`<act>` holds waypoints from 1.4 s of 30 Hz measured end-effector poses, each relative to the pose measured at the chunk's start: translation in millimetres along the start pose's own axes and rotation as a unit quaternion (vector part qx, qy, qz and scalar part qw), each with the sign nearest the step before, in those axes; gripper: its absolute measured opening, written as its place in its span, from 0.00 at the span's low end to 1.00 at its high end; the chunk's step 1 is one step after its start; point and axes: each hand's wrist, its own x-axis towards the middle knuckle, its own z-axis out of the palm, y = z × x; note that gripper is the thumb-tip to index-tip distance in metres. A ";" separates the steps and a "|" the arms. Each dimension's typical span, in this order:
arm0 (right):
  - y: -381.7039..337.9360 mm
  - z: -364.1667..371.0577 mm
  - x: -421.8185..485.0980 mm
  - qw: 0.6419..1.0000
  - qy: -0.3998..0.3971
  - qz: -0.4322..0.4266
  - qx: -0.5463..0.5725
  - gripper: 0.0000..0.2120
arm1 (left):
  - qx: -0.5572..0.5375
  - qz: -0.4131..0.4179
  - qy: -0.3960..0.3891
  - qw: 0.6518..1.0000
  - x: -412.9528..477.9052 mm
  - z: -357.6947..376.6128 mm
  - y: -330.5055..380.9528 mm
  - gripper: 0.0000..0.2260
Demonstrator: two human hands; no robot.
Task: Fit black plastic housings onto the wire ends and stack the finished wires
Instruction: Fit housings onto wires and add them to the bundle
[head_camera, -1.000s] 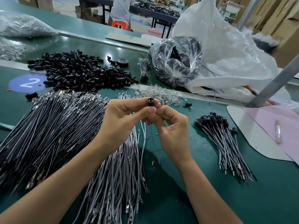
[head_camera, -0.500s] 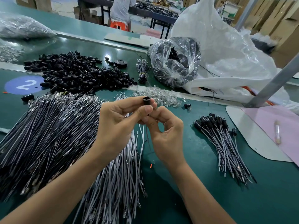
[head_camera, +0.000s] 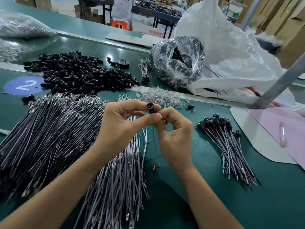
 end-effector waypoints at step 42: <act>37.5 -34.7 38.8 0.955 0.071 0.166 -0.233 0.16 | -0.166 -0.185 0.130 0.960 15.7 -31.1 -4.1 0.11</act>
